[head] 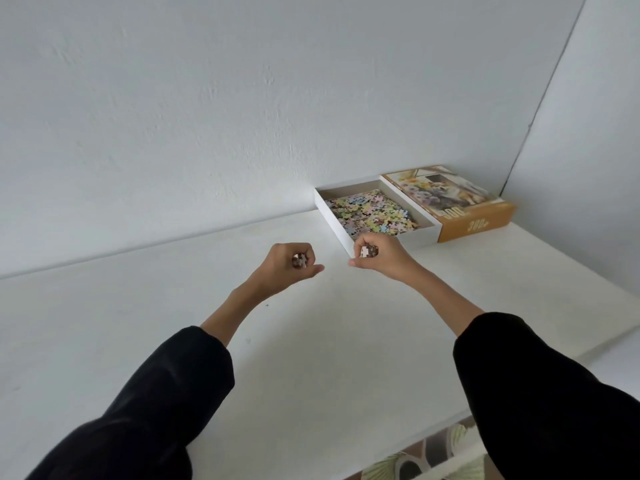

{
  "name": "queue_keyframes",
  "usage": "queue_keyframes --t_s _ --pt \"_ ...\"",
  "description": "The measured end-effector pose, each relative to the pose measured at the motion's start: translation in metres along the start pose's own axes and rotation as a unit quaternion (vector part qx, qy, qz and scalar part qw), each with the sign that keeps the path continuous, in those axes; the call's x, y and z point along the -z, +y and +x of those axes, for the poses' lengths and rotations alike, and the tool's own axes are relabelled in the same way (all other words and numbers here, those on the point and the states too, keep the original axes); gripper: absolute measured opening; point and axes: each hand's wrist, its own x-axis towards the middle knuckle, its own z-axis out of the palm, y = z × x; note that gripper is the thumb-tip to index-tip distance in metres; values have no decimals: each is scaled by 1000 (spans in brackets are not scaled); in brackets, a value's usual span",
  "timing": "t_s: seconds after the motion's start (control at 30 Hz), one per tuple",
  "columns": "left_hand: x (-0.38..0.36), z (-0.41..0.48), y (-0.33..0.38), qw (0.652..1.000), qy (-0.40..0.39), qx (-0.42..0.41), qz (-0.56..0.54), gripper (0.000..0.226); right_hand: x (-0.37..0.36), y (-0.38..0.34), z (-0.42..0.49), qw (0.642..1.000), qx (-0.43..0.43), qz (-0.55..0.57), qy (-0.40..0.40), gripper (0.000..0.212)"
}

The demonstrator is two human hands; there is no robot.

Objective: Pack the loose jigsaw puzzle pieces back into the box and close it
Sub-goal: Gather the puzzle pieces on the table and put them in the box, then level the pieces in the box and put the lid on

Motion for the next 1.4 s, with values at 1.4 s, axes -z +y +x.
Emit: queue_keyframes --t_s 1.4 --pt "-64 138 -44 958 36 283 6 58 88 122 117 942 -96 -320 -9 43"
